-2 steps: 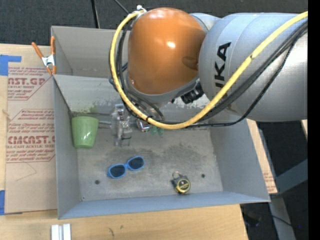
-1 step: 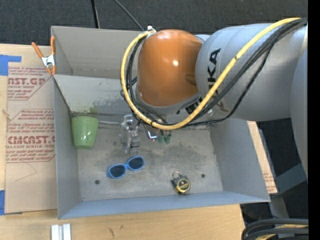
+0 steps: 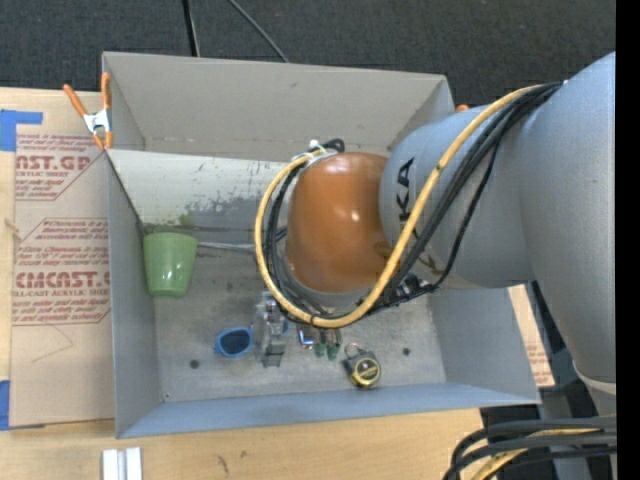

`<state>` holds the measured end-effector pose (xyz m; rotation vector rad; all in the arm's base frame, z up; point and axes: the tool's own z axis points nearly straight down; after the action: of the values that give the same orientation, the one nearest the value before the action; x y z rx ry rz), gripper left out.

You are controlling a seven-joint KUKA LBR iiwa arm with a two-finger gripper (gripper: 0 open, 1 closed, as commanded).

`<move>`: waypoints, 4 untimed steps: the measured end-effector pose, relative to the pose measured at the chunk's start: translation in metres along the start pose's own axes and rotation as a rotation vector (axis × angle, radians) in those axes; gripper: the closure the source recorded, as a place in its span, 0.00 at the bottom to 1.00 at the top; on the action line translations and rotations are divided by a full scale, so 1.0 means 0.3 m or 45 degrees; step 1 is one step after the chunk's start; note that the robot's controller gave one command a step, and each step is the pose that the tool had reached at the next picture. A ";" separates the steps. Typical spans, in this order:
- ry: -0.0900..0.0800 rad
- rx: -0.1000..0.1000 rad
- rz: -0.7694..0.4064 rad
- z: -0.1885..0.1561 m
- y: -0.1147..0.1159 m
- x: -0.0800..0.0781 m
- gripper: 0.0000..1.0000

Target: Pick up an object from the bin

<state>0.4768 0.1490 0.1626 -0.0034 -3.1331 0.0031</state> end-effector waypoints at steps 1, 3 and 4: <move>-0.010 -0.004 -0.002 -0.011 0.004 -0.008 0.00; -0.010 -0.004 -0.031 0.310 -0.061 -0.124 1.00; -0.022 -0.007 0.031 -0.043 -0.049 -0.181 1.00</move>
Offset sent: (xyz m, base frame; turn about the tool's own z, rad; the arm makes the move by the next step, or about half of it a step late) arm 0.0000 0.0000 0.0000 0.0000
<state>0.5310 0.1343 0.1751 -0.0413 -3.1503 -0.0052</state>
